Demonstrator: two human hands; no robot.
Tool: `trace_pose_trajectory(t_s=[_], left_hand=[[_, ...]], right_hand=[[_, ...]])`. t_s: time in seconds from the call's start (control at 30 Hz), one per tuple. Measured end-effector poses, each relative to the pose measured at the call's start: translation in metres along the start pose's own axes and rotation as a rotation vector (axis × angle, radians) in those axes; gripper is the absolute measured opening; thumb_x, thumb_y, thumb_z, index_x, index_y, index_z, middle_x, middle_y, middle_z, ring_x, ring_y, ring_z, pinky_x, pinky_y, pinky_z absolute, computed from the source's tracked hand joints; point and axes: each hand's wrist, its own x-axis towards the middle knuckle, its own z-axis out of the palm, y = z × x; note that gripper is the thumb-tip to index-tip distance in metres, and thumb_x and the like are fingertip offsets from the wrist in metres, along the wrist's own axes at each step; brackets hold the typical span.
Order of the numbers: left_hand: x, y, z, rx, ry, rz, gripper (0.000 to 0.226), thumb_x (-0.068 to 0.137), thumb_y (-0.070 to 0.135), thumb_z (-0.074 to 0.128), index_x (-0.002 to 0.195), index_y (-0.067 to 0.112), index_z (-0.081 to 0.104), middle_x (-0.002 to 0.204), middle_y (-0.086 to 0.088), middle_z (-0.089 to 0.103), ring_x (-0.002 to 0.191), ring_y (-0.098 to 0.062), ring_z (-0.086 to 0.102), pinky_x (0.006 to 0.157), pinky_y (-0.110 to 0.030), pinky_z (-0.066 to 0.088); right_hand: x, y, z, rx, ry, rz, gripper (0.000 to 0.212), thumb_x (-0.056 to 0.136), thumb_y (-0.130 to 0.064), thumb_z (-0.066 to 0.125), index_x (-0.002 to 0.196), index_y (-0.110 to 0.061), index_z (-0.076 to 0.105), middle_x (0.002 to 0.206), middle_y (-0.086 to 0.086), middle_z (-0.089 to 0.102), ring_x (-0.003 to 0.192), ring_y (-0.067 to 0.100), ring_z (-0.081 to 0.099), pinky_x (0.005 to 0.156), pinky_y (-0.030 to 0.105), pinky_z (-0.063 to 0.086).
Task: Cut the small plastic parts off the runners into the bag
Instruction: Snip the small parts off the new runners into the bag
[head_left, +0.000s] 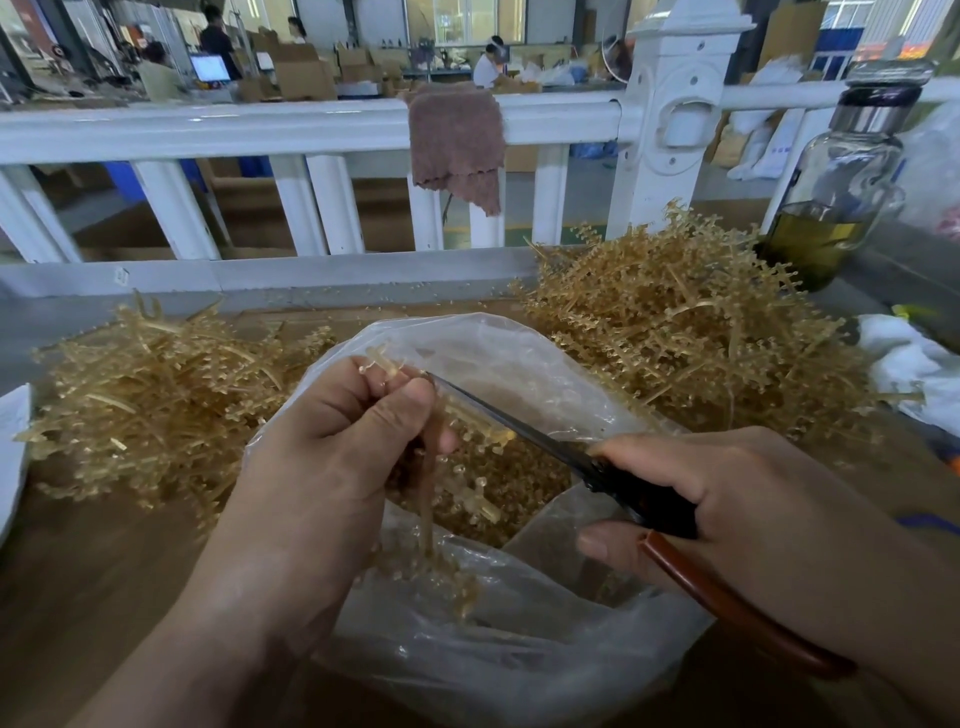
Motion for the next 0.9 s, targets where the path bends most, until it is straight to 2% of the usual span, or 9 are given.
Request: trace_pose_trajectory(t_s=[0.07, 0.2, 0.37, 0.6, 0.7, 0.77, 0.9], left_hand=[[0.0005, -0.0013, -0.0002, 0.007, -0.041, 0.010, 0.020, 0.087, 0.036, 0.064, 0.077, 0.019, 0.067, 0.072, -0.005, 0.067, 0.066, -0.015, 0.061, 0.055, -0.022, 0.050], [-0.0004, -0.0032, 0.0011, 0.016, -0.100, 0.031, 0.028, 0.093, 0.036, 0.058, 0.078, 0.013, 0.065, 0.071, -0.004, 0.065, 0.061, -0.011, 0.057, 0.053, -0.022, 0.048], [0.0016, -0.0043, 0.0026, 0.009, -0.062, 0.045, 0.026, 0.091, 0.037, 0.059, 0.079, 0.016, 0.067, 0.072, -0.006, 0.066, 0.060, -0.013, 0.056, 0.052, -0.024, 0.048], [-0.0001, -0.0032, 0.0026, 0.019, -0.054, 0.042, 0.026, 0.090, 0.039, 0.058, 0.079, 0.018, 0.068, 0.074, -0.004, 0.067, 0.066, -0.014, 0.057, 0.056, -0.021, 0.049], [-0.0002, -0.0019, 0.0036, -0.004, -0.039, 0.040, 0.026, 0.090, 0.037, 0.060, 0.082, 0.014, 0.068, 0.073, -0.005, 0.067, 0.065, -0.014, 0.058, 0.055, -0.019, 0.048], [-0.0008, -0.0003, 0.0037, -0.020, -0.019, 0.033, 0.026, 0.091, 0.039, 0.069, 0.085, 0.014, 0.069, 0.073, -0.006, 0.067, 0.066, -0.015, 0.060, 0.054, -0.018, 0.049], [-0.0028, 0.0022, 0.0043, -0.021, 0.004, 0.037, 0.034, 0.078, 0.048, 0.065, 0.086, 0.015, 0.071, 0.073, -0.007, 0.068, 0.067, -0.017, 0.060, 0.055, -0.017, 0.048]], right_hand=[[-0.0005, -0.0012, -0.0003, 0.006, -0.004, 0.000, 0.054, 0.078, -0.078, 0.046, 0.094, -0.029, 0.062, 0.071, -0.009, 0.062, 0.065, 0.007, 0.059, 0.060, 0.028, 0.046], [-0.0011, -0.0041, -0.0021, 0.001, 0.006, 0.010, 0.054, 0.077, -0.078, 0.045, 0.097, -0.031, 0.063, 0.073, -0.012, 0.062, 0.068, 0.006, 0.060, 0.059, 0.028, 0.046], [-0.0024, -0.0047, -0.0056, -0.041, 0.015, 0.030, 0.055, 0.075, -0.080, 0.041, 0.096, -0.033, 0.060, 0.071, -0.011, 0.061, 0.067, 0.006, 0.059, 0.056, 0.029, 0.046], [-0.0033, -0.0031, -0.0067, -0.050, 0.024, 0.038, 0.053, 0.075, -0.080, 0.041, 0.094, -0.035, 0.061, 0.069, -0.013, 0.060, 0.067, 0.005, 0.058, 0.064, 0.028, 0.045], [-0.0030, -0.0039, -0.0072, -0.058, 0.022, 0.038, 0.050, 0.076, -0.079, 0.041, 0.090, -0.034, 0.059, 0.068, -0.012, 0.058, 0.067, 0.006, 0.057, 0.058, 0.029, 0.045], [-0.0027, -0.0047, -0.0079, -0.067, 0.022, 0.045, 0.050, 0.075, -0.079, 0.040, 0.091, -0.035, 0.058, 0.070, -0.012, 0.058, 0.068, 0.007, 0.057, 0.055, 0.028, 0.044], [-0.0022, -0.0038, -0.0078, -0.059, 0.012, 0.044, 0.049, 0.076, -0.078, 0.042, 0.091, -0.034, 0.059, 0.072, -0.014, 0.058, 0.074, 0.005, 0.057, 0.067, 0.026, 0.044]])
